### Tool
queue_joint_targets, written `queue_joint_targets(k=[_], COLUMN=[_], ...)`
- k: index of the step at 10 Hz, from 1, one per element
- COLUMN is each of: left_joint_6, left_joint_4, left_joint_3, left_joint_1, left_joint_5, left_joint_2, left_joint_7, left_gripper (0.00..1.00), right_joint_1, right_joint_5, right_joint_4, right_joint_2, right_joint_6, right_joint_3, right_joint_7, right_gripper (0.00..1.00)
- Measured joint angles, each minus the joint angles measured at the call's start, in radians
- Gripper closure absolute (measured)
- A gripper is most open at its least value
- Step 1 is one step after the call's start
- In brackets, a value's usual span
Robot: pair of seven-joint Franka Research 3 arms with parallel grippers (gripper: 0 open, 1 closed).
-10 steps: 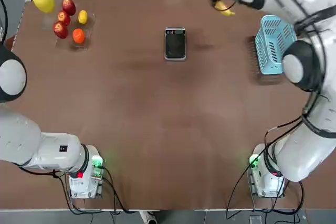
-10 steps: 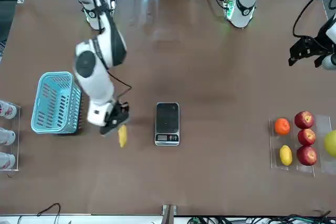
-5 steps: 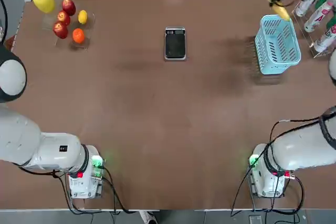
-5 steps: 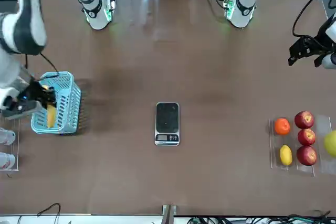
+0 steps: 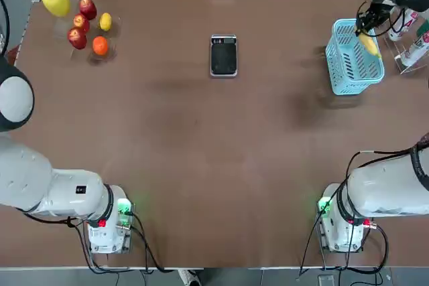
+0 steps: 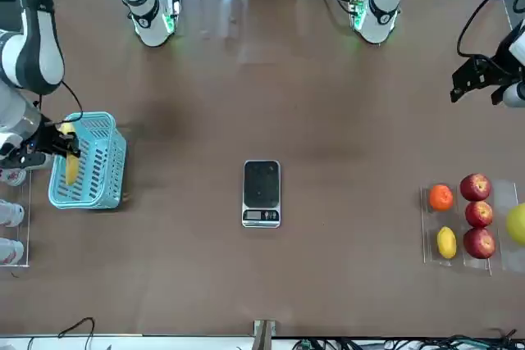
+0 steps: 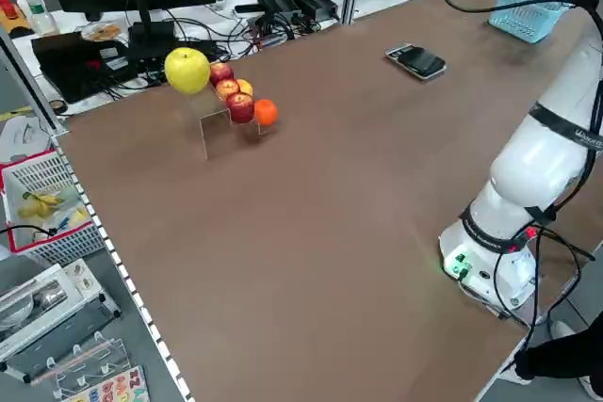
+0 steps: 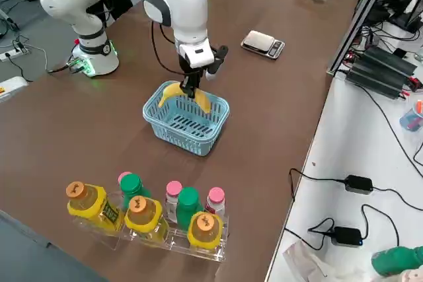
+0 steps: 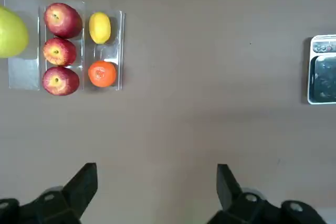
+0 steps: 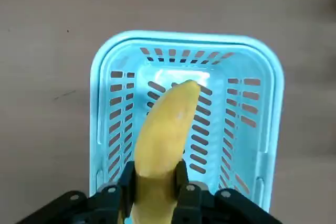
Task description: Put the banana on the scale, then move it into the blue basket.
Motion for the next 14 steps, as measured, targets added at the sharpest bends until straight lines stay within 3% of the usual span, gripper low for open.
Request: queue_joint_targets(k=[1,5,6,8,12,14], left_joint_6=[0.0,0.0,0.0,0.0,0.0,0.0], left_joint_4=[0.0,0.0,0.0,0.0,0.001,0.001], left_joint_3=[0.0,0.001,0.001,0.001,0.003,0.004], left_joint_1=[0.0,0.001,0.001,0.001,0.003,0.004], left_joint_5=[0.0,0.0,0.0,0.0,0.0,0.0], left_joint_2=[0.0,0.0,0.0,0.0,0.0,0.0], left_joint_7=[0.0,0.0,0.0,0.0,0.0,0.0], left_gripper=[0.0,0.0,0.0,0.0,0.0,0.0], right_joint_1=[0.0,0.0,0.0,0.021,0.139,0.176], right_joint_5=[0.0,0.0,0.0,0.001,-0.004,-0.019], right_joint_4=[-0.004,-0.005,0.0,0.06,0.387,0.497], right_joint_2=[0.003,0.006,0.005,0.0,-0.023,-0.051], right_joint_6=[0.001,0.006,0.01,-0.033,-0.437,-0.553], right_joint_3=[0.003,0.006,0.008,0.018,0.029,0.031], right_joint_7=[0.011,0.036,0.043,0.121,0.308,0.349], right_gripper=[0.63,0.09,0.0,0.0,0.0,0.0])
